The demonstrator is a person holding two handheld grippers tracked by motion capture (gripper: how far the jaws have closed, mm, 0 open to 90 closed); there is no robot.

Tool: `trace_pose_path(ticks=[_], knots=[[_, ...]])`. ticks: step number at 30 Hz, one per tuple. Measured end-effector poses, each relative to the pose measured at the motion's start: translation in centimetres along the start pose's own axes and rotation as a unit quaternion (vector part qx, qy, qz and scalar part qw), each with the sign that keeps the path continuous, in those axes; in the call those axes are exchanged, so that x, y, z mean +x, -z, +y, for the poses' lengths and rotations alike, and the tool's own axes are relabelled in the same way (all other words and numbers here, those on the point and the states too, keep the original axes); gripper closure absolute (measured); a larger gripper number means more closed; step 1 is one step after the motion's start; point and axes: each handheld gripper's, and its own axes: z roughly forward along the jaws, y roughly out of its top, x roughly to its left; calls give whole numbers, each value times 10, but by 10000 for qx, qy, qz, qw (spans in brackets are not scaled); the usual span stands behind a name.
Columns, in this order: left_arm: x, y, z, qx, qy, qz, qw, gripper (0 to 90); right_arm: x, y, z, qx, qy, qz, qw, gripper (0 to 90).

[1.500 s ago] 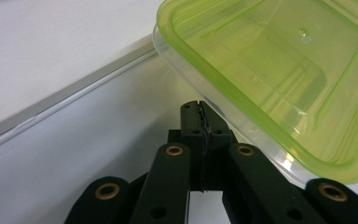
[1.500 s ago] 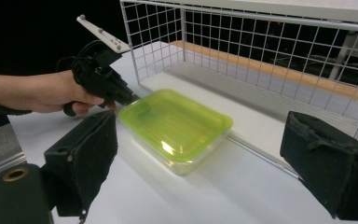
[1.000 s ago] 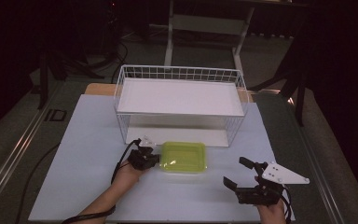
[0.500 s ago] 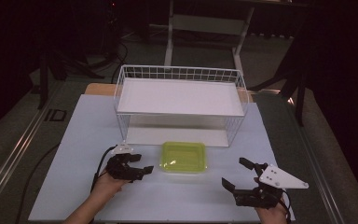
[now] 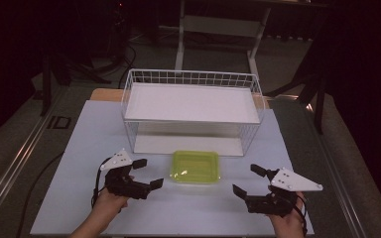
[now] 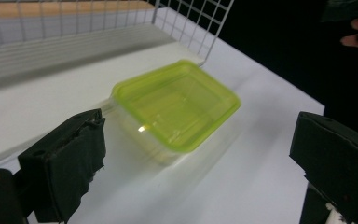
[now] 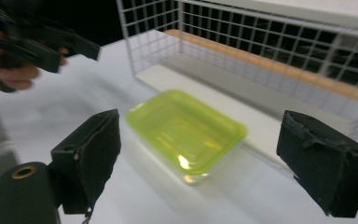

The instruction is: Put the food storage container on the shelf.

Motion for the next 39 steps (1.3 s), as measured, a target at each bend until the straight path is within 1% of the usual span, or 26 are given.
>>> trace_pose_path(ticks=[1, 2, 6, 8, 10, 11, 14, 16, 18, 19, 20, 22, 23, 25, 26, 28, 29, 30, 32, 33, 35, 37, 38, 39], knots=[[0, -1, 2, -3, -11, -14, 10000, 42, 1, -2, 2, 13, 40, -86, 10000, 130], [-1, -3, 4, -7, -10, -14, 10000, 43, 1, -4, 4, 57, 27, -107, 9999, 125], [-2, -10, 12, -29, -22, -12, 10000, 43, -2, -17, 10, 181, -61, -33, 9998, 122], [-2, -14, 16, 6, -6, -32, 10000, 43, -4, -24, 11, 220, -94, -17, 9997, 121], [-2, -18, 19, 47, -50, 18, 10000, 44, -7, -32, 11, 237, -154, -12, 9996, 119], [-2, -20, 20, 41, -56, -8, 10000, 44, -8, -35, 11, 252, -199, -18, 9995, 118], [-3, -24, 25, 100, -131, 45, 9999, 47, -10, -45, 10, 263, -242, -69, 9993, 118], [-3, -27, 27, 133, -133, 51, 9998, 46, -11, -53, 9, 306, -269, -108, 9991, 118], [-2, -30, 28, 181, -170, 71, 9997, 46, -13, -60, 7, 361, -352, -139, 9986, 118], [-2, -32, 29, 221, -215, 118, 9995, 46, -14, -63, 6, 396, -382, -123, 9984, 118], [-2, -33, 29, 202, -268, 150, 9993, 47, -15, -66, 5, 417, -438, -127, 9981, 118], [-1, -34, 30, 208, -253, 181, 9993, 46, -17, -71, 3, 429, -487, -125, 9978, 119], [0, -36, 30, 209, -229, 145, 9994, 47, -18, -73, 3, 480, -534, -111, 9974, 119], [1, -39, 30, 282, -281, 205, 9990, 53, -21, -79, 0, 610, -634, -129, 9960, 119], [2, -41, 30, 312, -268, 231, 9989, 55, -22, -82, -1, 702, -661, -157, 9952, 119], [5, -46, 28, 373, -157, 248, 9989, 56, -25, -89, -5, 873, -780, -180, 9930, 119], [7, -49, 27, 403, -133, 287, 9987, 56, -26, -91, -7, 922, -810, -204, 9922, 120], [9, -51, 26, 436, -104, 280, 9986, 63, -27, -93, -8, 953, -832, -244, 9917, 124], [12, -56, 24, 506, -77, 334, 9981, 74, -28, -98, -11, 1038, -900, -250, 9902, 124], [14, -58, 23, 549, -7, 332, 9979, 74, -29, -101, -12, 1067, -933, -283, 9895, 124], [17, -63, 21, 614, 76, 355, 9974, 74, -30, -105, -14, 1112, -1039, -243, 9880, 125], [19, -66, 18, 669, 202, 357, 9969, 92, -31, -109, -16, 1183, -1167, -234, 9858, 125], [20, -67, 17, 667, 248, 371, 9968, 104, -32, -111, -17, 1231, -1266, -218, 9840, 125], [22, -68, 16, 696, 316, 340, 9965, 109, -33, -112, -18, 1265, -1344, -212, 9826, 125]])
